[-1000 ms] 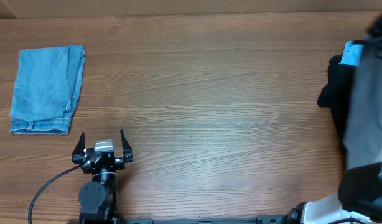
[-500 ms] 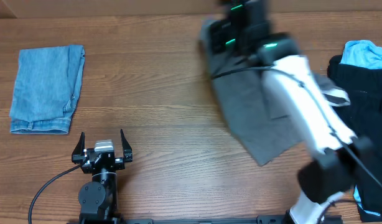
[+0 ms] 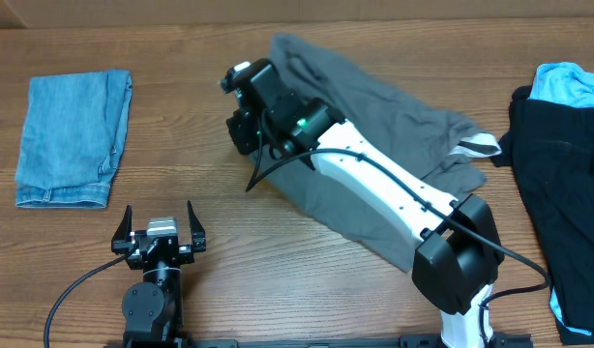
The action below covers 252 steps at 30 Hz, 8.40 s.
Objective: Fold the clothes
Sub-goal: 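Drag the grey pants with the right gripper to table center, then reach the left gripper to the pants' left waistband edge, then lower the right gripper onto the pants' right side, then grasp the pants with both grippers and pull them flat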
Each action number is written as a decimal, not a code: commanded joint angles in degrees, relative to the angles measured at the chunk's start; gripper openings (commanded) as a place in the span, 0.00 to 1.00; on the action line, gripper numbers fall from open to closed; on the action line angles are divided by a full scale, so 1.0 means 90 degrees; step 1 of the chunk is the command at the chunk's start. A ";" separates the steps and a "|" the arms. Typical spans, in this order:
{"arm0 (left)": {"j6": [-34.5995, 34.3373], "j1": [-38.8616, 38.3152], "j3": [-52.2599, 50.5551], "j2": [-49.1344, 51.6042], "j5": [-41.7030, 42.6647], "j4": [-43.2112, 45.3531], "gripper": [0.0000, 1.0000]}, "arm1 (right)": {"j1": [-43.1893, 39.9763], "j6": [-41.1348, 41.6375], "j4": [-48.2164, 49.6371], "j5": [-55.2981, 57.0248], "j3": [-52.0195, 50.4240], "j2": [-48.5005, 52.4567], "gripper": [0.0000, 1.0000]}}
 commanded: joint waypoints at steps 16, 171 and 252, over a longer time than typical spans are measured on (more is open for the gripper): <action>0.0117 0.0029 -0.0022 -0.0053 -0.0109 0.0012 1.00 | 0.0838 0.0015 0.0250 -0.0189 0.0165 -0.0175 0.04; -0.1010 0.0073 0.8714 1.1227 0.2225 -0.5302 1.00 | -0.4184 0.1552 -0.1613 -0.1015 -0.6229 -0.1979 0.04; -0.1462 -0.0311 0.8655 1.2789 0.3218 -0.4476 0.63 | -0.4770 0.1829 -0.2312 0.0478 -0.5484 -0.1979 0.08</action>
